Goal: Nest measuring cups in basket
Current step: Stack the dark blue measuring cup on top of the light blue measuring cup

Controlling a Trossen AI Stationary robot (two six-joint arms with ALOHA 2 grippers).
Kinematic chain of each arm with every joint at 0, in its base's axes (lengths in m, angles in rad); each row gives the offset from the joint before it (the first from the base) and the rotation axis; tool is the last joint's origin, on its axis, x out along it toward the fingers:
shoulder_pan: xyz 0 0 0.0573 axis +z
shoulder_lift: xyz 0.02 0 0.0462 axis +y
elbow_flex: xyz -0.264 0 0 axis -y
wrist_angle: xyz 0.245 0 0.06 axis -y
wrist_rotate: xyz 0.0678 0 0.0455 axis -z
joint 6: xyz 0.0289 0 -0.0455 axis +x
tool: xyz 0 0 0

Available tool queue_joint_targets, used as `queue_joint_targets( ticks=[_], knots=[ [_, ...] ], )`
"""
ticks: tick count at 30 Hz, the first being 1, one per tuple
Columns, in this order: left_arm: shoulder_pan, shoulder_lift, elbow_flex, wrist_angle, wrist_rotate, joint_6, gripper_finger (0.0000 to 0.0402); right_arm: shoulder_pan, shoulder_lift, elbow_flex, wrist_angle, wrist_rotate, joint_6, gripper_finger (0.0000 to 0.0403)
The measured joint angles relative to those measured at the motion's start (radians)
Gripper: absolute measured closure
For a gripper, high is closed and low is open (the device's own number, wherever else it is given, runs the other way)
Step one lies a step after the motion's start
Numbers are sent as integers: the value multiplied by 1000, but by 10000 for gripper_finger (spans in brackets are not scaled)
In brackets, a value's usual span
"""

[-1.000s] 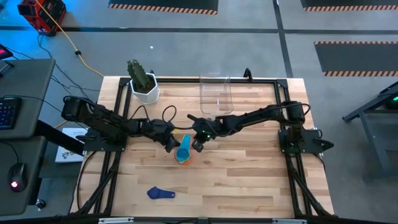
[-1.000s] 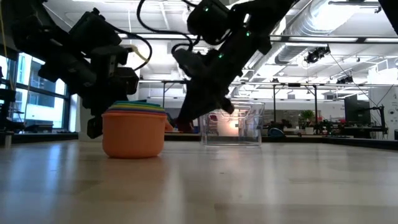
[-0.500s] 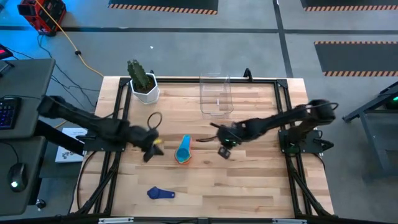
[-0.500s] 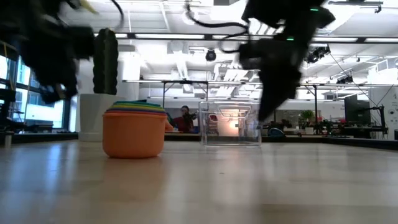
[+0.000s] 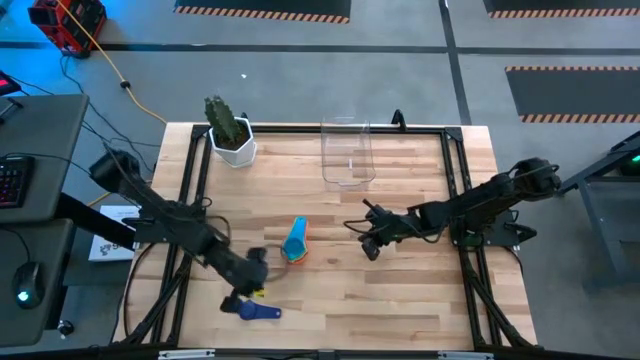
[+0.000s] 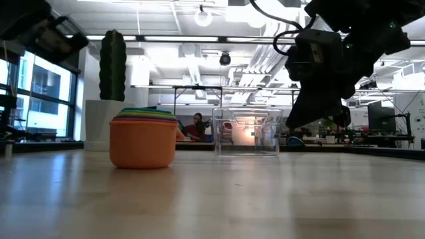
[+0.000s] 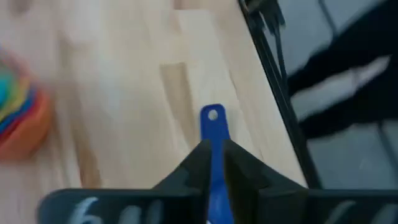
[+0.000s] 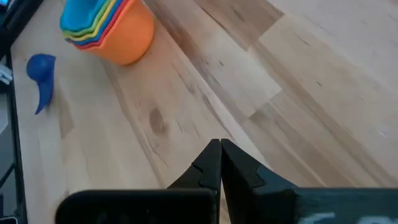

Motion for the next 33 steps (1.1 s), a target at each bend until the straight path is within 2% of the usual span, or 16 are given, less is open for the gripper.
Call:
queue_joint_targets(
  ticks=[5, 10, 12, 16, 22, 33],
  knots=[
    [0, 157, 146, -45, 54, 193, 298, 0, 0, 4, 5, -34, -52, 403],
    [4, 266, 195, -6, 62, 310, 230, 0, 0, 4, -3, -64, -90, 403],
    [17, 311, 208, -1, 104, 338, 214, 2, 0, 5, -9, -71, -97, 403],
    [44, 390, 209, 26, 222, 338, 205, 2, 0, 5, -12, -78, -100, 403],
    [54, 462, 210, 60, 168, 361, 210, 2, 0, 5, -8, -60, -96, 403],
    [55, 506, 210, 83, 208, 452, 217, 2, 0, 5, 9, -48, -92, 403]
  ],
)
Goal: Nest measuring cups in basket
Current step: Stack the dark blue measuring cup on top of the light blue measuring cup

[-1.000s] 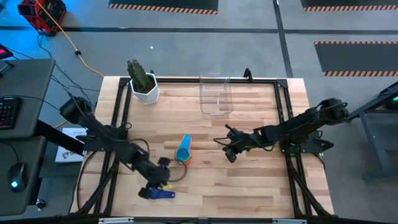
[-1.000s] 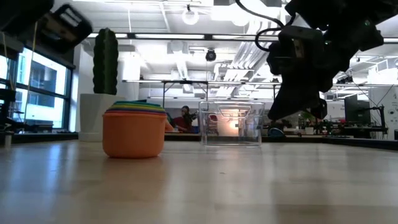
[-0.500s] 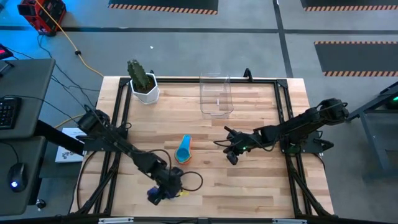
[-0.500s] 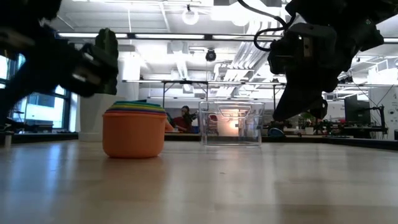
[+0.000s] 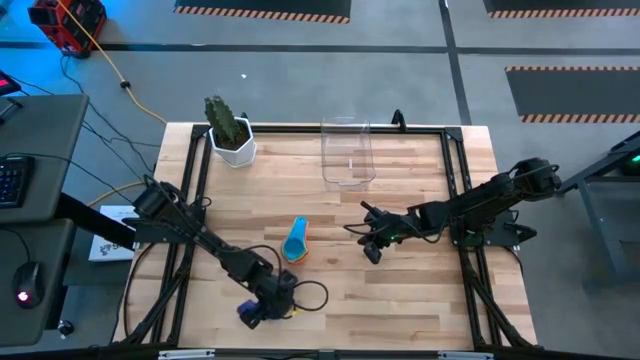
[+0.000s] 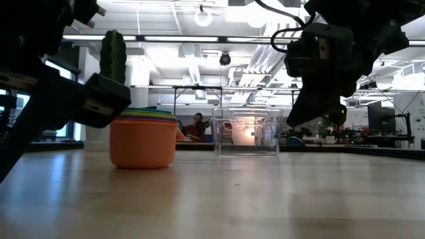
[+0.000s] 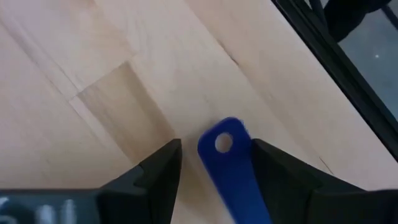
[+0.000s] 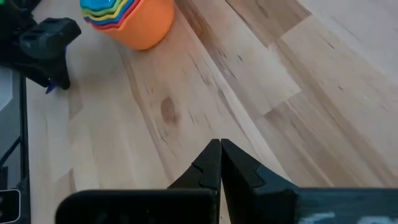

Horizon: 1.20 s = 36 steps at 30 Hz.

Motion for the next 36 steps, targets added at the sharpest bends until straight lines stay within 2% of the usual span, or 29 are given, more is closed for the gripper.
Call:
queue_joint_targets(
  ticks=[5, 9, 14, 20, 24, 28, 33, 36],
  knots=[
    [2, 10, 1, 8, 1, 0, 251, 0, 0, 0, 1, 1, 1, 403],
    [2, 11, 1, 10, -18, 0, 304, 0, 0, 0, 1, 2, 1, 403],
    [4, 5, 2, -28, 7, -19, 382, 0, 0, 0, 1, 3, 0, 403],
    [45, -47, -1, -115, 18, -77, 392, 0, 0, 0, 0, 42, 0, 403],
    [78, -159, -4, -153, 4, -107, 399, 0, 0, 0, 0, 44, 0, 403],
    [103, -326, -3, -192, -18, -154, 400, 0, 1, 0, 4, 38, 0, 403],
    [108, -571, -5, -200, -165, -244, 400, 0, 1, 0, 93, 0, 0, 403],
    [110, -722, -41, -96, -297, -311, 401, 0, 1, 0, 201, -24, 6, 403]
  ],
)
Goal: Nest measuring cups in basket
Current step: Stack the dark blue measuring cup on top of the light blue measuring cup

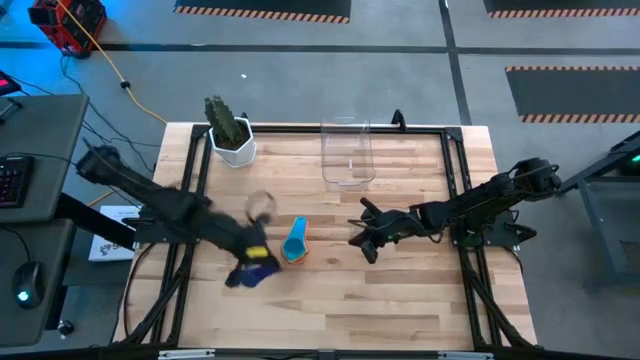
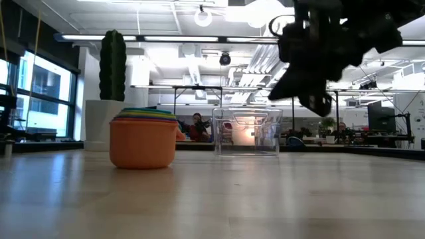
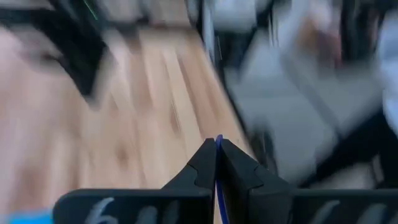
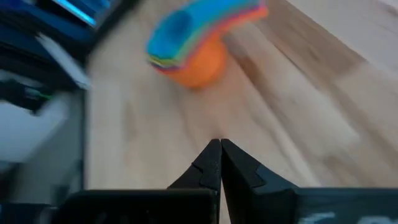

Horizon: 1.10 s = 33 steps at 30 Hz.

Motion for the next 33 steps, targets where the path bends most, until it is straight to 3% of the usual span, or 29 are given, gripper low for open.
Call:
queue_joint_targets(
  ticks=[2, 7, 11, 15, 18, 22, 28, 33],
  knots=[
    [0, -99, -64, 137, -63, -16, 401, 0, 0, 0, 85, -4, 18, 403],
    [0, -256, -319, 776, -105, -17, 401, 0, 0, 0, 348, -6, 57, 403],
    [25, -245, -520, 1298, -108, -17, 401, 0, 3, 23, 559, 2, 30, 402],
    [73, -151, -600, 1642, -158, -69, 401, -17, 5, 152, 489, 2, -34, 399],
    [113, -74, -578, 1749, -169, -91, 401, -34, 42, 273, 384, 2, -61, 375],
    [163, 2, -512, 1734, -144, -145, 401, -55, 126, 437, 267, -10, -58, 311],
    [204, 18, -471, 1727, -103, -164, 401, -73, 232, 598, 212, -95, -58, 217],
    [216, 12, -460, 1729, -73, -165, 401, -66, 296, 686, 183, -98, -59, 191]
  ],
)
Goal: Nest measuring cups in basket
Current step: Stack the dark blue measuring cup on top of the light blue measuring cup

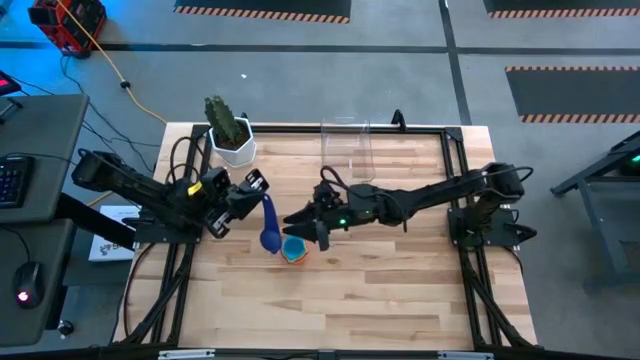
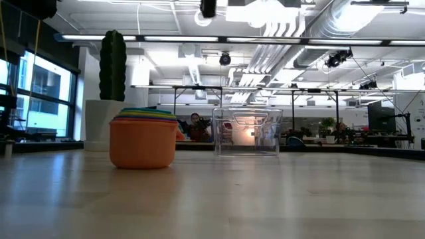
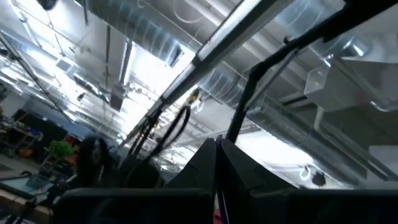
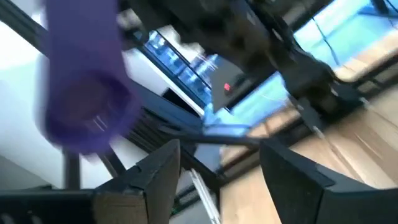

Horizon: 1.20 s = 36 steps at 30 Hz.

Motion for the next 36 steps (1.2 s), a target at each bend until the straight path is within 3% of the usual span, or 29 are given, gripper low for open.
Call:
queue_joint_targets(
  ticks=[10, 19, 23, 28, 36],
  knots=[
    [0, 17, 0, -23, -4, 34, 401, 25, 87, 182, -32, -49, -34, 199],
    [0, 16, 0, -59, -6, 57, 401, 26, 96, 192, -44, -82, -33, 202],
    [0, 15, 0, -81, -26, 70, 398, 26, 95, 192, -54, -74, -26, 251],
    [0, 16, 0, -149, -77, 88, 369, 26, 94, 192, -67, -81, -26, 378],
    [15, -7, -1, -263, -146, 85, 291, 17, 84, 192, -163, -108, -40, 398]
  ],
)
